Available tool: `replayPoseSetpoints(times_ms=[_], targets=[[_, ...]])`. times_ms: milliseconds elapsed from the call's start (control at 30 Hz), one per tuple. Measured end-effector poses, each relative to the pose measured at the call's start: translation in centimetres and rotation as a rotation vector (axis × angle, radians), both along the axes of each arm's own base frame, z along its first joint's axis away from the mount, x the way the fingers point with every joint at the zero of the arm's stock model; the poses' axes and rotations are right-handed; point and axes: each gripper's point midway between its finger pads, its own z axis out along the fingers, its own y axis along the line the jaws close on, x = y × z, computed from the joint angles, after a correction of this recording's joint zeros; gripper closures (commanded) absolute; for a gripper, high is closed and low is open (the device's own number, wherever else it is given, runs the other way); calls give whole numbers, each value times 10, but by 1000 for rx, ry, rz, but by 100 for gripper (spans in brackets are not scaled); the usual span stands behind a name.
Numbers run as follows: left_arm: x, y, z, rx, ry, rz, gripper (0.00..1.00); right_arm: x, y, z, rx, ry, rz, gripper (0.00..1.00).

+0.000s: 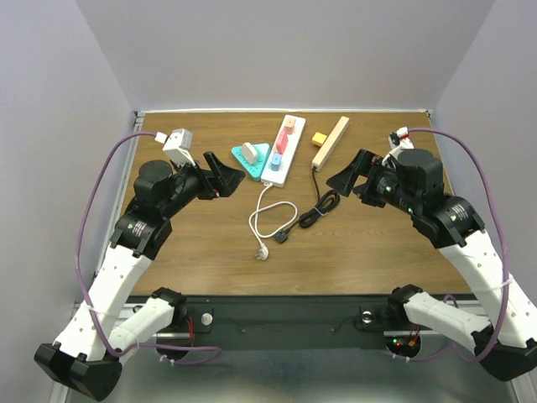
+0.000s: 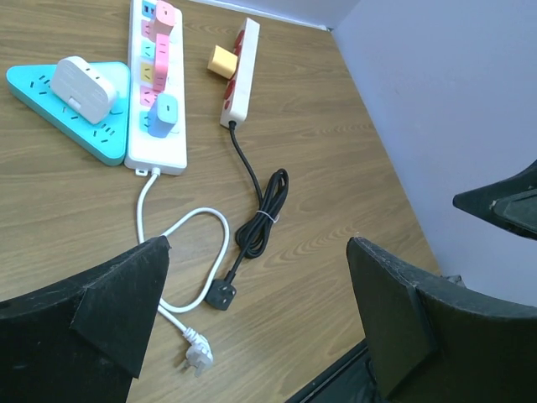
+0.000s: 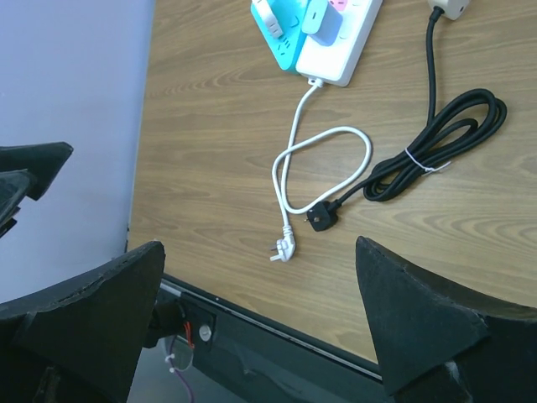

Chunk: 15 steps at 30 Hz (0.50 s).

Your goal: Pull the plug off the socket

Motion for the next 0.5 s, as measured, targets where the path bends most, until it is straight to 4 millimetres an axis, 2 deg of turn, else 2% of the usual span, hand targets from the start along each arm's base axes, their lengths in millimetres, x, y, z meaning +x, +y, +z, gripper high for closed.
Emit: replayPoseSetpoints(times_ms=[167,233,333,500], targets=[[4,-4,-4,1,10,-12,2,4,-1,-5,-26,1,-7,0],[6,-5,-8,2,16,-14,2,13,-3,-13,-55,19,-32,0],[7,-6,-15,-2,30,-12,3,32,-3,-38,-128,73,-73,0],[10,-8,-24,-25,72,-4,5,76,-3,-95,-302,202,-154,0]])
